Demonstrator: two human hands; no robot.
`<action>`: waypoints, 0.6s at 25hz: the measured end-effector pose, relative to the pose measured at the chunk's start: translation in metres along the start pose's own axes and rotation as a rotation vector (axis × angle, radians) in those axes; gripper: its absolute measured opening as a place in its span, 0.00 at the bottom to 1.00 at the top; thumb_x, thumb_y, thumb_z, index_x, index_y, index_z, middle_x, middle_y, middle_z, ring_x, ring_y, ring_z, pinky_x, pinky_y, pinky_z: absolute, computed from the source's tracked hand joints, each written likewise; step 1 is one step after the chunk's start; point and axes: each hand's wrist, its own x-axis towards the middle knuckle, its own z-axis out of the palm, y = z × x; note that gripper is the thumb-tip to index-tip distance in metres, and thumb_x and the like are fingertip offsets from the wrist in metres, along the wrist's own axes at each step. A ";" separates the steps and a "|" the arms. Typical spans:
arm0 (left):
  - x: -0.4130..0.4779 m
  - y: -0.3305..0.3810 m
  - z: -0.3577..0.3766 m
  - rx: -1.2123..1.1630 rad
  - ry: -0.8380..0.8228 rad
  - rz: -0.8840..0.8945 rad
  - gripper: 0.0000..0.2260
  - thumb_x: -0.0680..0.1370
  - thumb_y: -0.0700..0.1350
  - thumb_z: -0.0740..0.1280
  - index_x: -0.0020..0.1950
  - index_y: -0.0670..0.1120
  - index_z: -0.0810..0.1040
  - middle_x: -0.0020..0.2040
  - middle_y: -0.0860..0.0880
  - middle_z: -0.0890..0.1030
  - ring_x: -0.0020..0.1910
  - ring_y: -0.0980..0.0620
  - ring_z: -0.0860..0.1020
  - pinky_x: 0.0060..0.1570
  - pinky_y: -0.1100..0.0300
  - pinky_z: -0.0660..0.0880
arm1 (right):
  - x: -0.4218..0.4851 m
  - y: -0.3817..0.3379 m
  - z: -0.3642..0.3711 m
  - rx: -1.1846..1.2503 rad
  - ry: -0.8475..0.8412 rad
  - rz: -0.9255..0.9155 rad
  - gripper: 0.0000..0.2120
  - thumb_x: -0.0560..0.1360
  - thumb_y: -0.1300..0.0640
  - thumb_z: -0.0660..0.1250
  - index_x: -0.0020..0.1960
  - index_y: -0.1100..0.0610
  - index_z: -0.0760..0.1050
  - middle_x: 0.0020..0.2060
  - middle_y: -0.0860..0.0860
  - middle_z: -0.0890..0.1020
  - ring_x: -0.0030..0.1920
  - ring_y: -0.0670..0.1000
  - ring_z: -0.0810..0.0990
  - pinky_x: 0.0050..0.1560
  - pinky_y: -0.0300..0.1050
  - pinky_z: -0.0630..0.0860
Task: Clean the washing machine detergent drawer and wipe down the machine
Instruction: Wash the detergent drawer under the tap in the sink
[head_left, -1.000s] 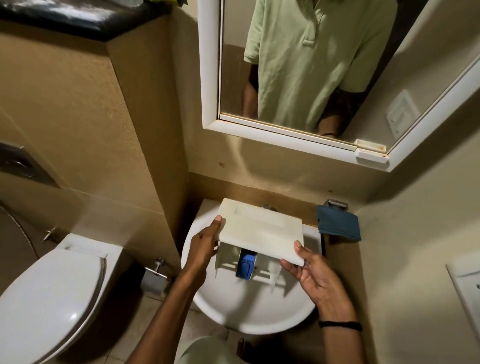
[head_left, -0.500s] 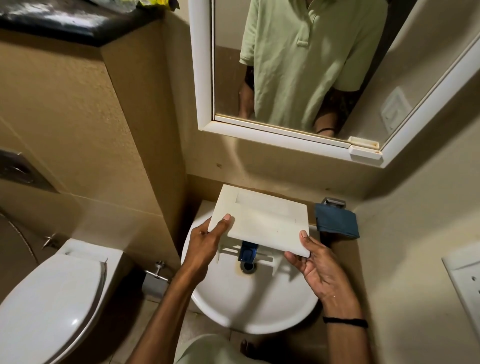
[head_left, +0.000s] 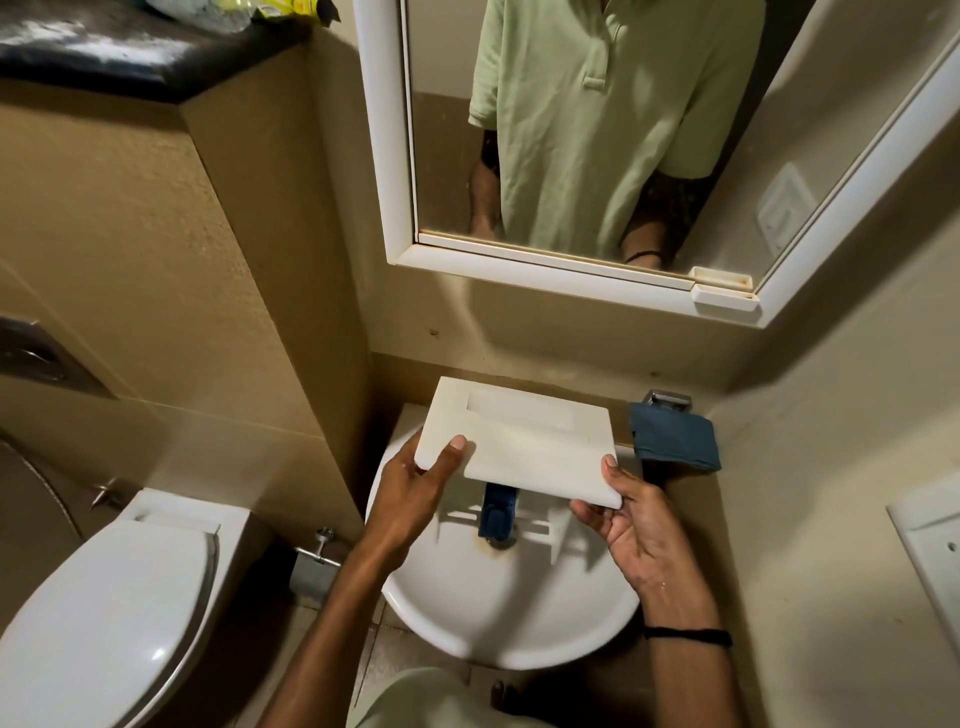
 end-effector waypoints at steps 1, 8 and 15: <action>-0.002 -0.002 -0.001 0.112 0.010 0.025 0.30 0.74 0.64 0.71 0.74 0.58 0.71 0.65 0.63 0.79 0.69 0.53 0.76 0.66 0.55 0.74 | 0.000 0.001 0.000 -0.023 0.006 -0.007 0.06 0.80 0.62 0.65 0.53 0.62 0.79 0.42 0.55 0.87 0.36 0.52 0.86 0.28 0.44 0.82; -0.007 -0.003 0.012 1.136 -0.149 0.410 0.51 0.69 0.69 0.74 0.84 0.57 0.52 0.84 0.54 0.55 0.83 0.49 0.50 0.78 0.54 0.37 | -0.002 0.006 0.009 -0.134 -0.005 -0.030 0.09 0.80 0.60 0.65 0.56 0.63 0.80 0.45 0.60 0.85 0.36 0.56 0.85 0.28 0.45 0.82; 0.009 -0.015 0.023 1.061 0.005 0.570 0.43 0.66 0.64 0.72 0.79 0.54 0.68 0.63 0.46 0.74 0.66 0.44 0.71 0.73 0.47 0.62 | -0.016 0.003 0.019 -0.174 -0.104 -0.089 0.12 0.80 0.56 0.67 0.59 0.62 0.79 0.44 0.60 0.86 0.36 0.56 0.84 0.30 0.45 0.82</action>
